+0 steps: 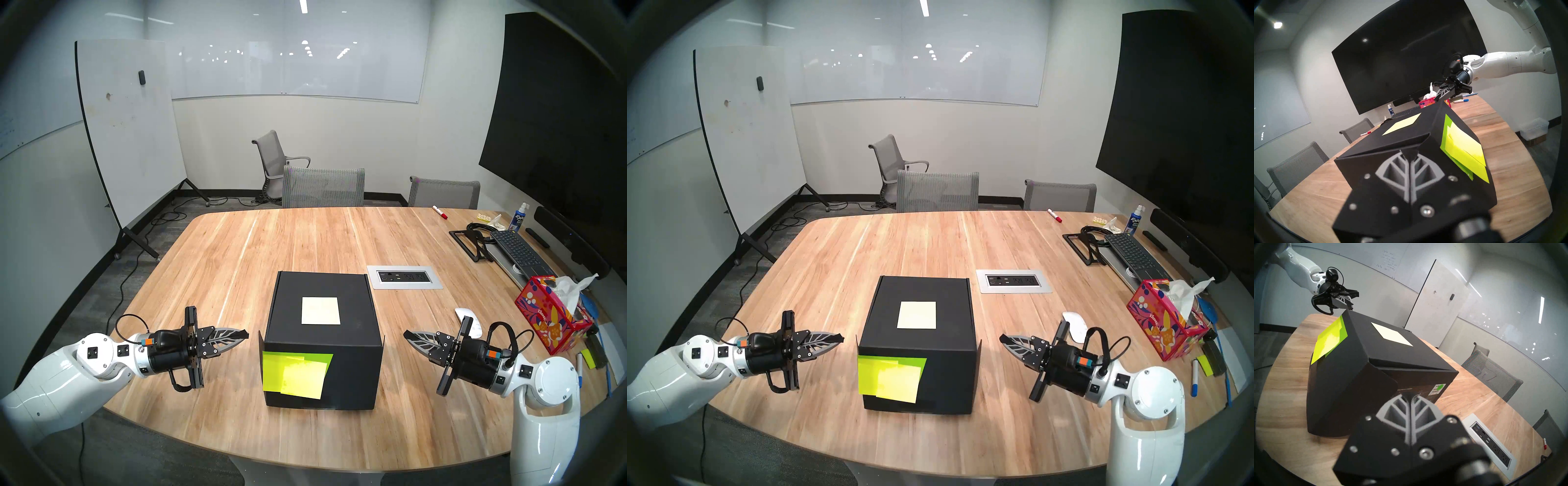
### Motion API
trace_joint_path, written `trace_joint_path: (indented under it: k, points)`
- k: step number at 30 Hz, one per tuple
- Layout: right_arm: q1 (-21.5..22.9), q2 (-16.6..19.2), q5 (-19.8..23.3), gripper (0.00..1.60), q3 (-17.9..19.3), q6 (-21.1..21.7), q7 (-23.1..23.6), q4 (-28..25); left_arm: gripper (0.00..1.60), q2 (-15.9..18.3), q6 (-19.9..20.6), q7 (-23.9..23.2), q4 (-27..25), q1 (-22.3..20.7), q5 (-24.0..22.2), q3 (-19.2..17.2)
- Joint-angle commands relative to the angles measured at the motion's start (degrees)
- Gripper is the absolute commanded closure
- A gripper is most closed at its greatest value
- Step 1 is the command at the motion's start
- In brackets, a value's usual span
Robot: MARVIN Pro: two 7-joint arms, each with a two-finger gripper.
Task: Open the box and place the mouse inside
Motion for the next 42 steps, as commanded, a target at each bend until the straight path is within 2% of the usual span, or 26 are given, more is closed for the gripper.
trace_joint_path:
  k: [1,10,16,17,18,19,20,42]
  points:
    - [1.16,0.12,-0.43,1.6,-0.49,0.0,-0.43,0.07,1.6,-0.56,0.15,0.03,0.43,-0.65,-0.33,0.24]
    - [1.28,0.3,-0.71,1.6,-0.75,-0.07,-0.4,0.21,1.6,-1.08,0.02,0.11,1.51,-0.91,0.44,1.17]
    - [0.48,0.32,-2.87,1.6,-0.79,-1.86,-1.39,1.12,1.6,-0.91,1.16,0.77,1.79,-1.0,2.11,2.0]
    - [0.45,0.48,-2.97,1.41,-0.81,-2.37,-1.32,1.37,1.6,-0.87,1.18,0.81,1.88,-0.96,2.46,2.11]
    - [0.45,0.48,-2.97,1.41,-0.81,-2.37,-1.32,1.37,1.6,-0.87,1.18,0.81,1.88,-0.96,2.46,2.11]
    - [0.44,0.45,-2.99,0.0,-0.78,-2.48,-1.35,1.5,0.21,-0.8,1.35,0.69,1.93,-1.02,2.54,2.24]
    - [0.4,0.33,-3.15,0.0,-0.7,-2.58,-1.48,1.59,0.0,-0.82,1.2,0.48,1.95,-0.94,2.5,2.36]
    - [0.53,0.53,-2.58,0.0,-0.9,-3.33,-0.21,2.51,0.0,-1.74,1.98,-1.86,2.93,-2.67,3.85,4.09]
